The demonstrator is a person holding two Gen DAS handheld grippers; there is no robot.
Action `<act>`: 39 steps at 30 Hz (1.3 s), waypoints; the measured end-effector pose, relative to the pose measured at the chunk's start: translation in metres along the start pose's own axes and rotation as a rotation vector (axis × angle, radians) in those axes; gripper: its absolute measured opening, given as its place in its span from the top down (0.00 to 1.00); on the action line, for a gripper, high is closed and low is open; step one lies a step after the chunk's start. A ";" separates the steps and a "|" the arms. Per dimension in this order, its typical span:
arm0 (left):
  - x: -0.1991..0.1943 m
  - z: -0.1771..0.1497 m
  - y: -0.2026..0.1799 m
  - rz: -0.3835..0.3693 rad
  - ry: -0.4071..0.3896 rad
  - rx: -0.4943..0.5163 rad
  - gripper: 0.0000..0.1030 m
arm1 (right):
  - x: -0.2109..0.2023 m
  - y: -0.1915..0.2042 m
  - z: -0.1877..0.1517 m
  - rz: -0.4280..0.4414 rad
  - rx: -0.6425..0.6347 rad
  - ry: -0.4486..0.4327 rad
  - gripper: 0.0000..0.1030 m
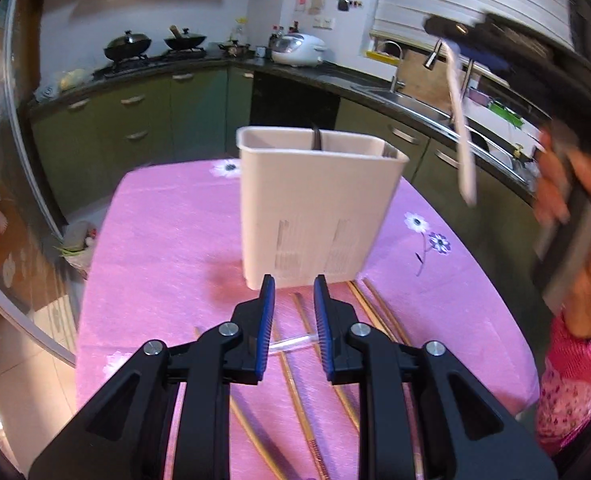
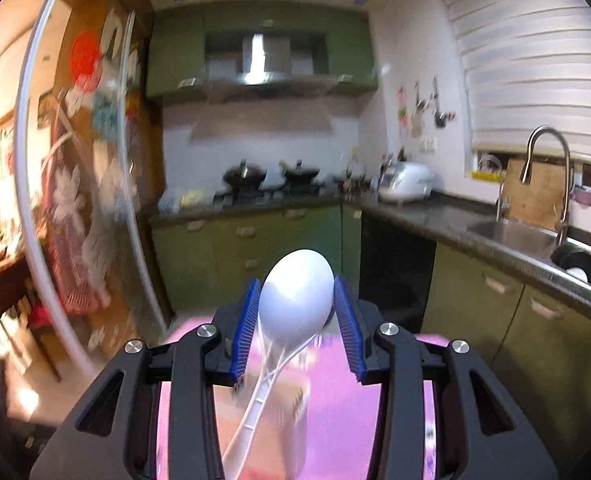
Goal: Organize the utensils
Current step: 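Carry the white spoon over the cream holder and drop it in with the right tool, then lower the left tool onto the clear spoon handle and close on it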
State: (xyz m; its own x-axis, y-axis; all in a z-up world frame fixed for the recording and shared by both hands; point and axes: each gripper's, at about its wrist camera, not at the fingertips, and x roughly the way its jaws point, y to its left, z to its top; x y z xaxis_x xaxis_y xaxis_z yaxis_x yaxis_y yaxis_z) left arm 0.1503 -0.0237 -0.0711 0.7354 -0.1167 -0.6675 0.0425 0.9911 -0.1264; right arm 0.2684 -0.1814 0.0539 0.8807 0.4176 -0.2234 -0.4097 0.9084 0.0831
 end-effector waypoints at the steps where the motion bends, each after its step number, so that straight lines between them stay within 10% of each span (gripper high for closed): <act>1: 0.000 0.000 0.003 0.009 -0.001 0.000 0.81 | 0.008 0.001 0.005 -0.018 0.001 -0.029 0.62; 8: 0.005 -0.006 0.024 0.039 0.025 -0.024 0.81 | 0.070 0.010 0.016 -0.149 -0.067 -0.140 0.62; 21: 0.015 -0.012 0.044 0.058 0.052 -0.068 0.81 | 0.074 0.033 -0.071 -0.174 -0.177 -0.105 0.61; 30: 0.023 -0.018 0.053 0.086 0.100 -0.083 0.81 | 0.012 0.033 -0.085 -0.144 -0.161 -0.182 0.46; 39: 0.047 -0.035 0.034 0.109 0.197 0.160 0.81 | -0.067 0.015 -0.096 -0.139 -0.167 -0.220 0.44</act>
State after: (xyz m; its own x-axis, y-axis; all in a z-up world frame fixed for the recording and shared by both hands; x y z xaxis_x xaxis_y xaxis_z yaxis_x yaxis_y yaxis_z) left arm 0.1626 0.0025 -0.1325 0.5961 -0.0032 -0.8029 0.0881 0.9942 0.0615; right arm 0.1803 -0.1982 -0.0231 0.9538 0.3003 -0.0039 -0.2993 0.9491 -0.0983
